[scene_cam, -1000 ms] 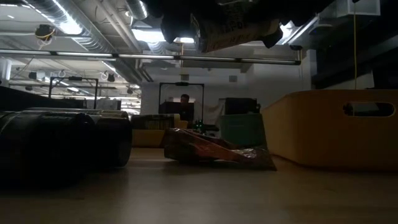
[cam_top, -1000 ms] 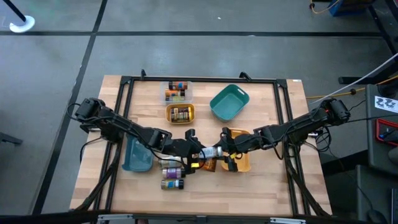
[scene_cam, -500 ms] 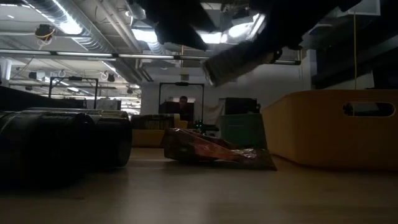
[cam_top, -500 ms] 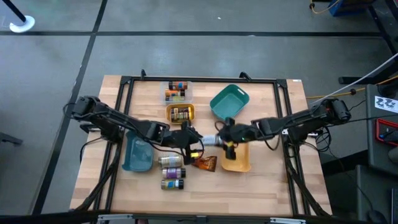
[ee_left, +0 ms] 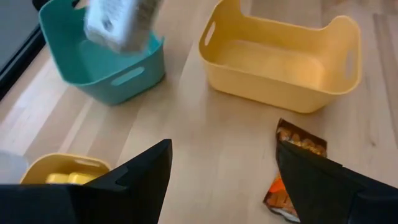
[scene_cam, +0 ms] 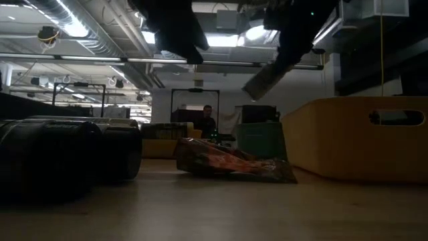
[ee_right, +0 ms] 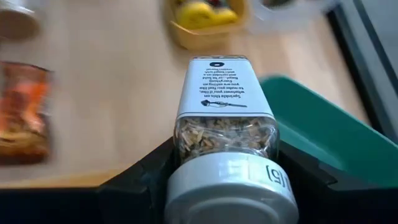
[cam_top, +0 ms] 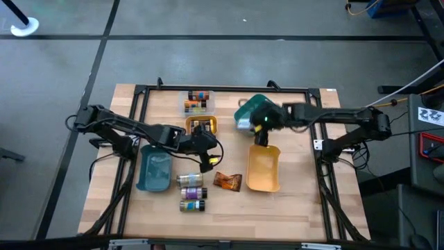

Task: Sort spices by type
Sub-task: Put the white seasoning bottle into the green bin

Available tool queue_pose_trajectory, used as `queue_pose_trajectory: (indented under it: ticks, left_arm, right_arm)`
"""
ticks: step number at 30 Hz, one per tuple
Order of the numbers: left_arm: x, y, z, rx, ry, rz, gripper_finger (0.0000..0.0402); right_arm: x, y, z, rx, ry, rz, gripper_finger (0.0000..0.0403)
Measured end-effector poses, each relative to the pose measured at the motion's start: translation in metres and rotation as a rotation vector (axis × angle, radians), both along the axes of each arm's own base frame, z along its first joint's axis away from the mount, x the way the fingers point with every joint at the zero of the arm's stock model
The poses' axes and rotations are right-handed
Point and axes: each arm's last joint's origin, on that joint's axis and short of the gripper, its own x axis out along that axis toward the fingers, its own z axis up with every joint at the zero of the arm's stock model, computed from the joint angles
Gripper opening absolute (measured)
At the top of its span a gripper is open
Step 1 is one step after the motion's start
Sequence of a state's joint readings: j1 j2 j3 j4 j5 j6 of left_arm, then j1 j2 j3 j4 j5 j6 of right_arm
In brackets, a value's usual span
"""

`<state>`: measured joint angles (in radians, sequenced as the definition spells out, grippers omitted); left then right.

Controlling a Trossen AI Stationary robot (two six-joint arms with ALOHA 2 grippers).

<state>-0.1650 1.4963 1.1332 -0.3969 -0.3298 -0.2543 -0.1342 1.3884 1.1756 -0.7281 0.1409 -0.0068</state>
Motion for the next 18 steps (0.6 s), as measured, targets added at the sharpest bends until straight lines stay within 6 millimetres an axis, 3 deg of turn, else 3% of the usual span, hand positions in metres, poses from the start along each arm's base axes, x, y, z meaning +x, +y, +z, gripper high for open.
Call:
queue_pose_trajectory:
  ticks: [7, 18]
  left_arm:
    - [0.0, 0.006, -0.001, 0.002, 0.015, 0.018, 0.0269]
    - [0.0, 0.006, -0.001, -0.002, 0.013, 0.02, 0.0269]
  right_arm:
    - [-0.02, -0.058, 0.002, 0.005, 0.076, -0.188, 0.0207]
    - [-0.041, -0.135, -0.039, 0.168, 0.237, -0.379, 0.0208]
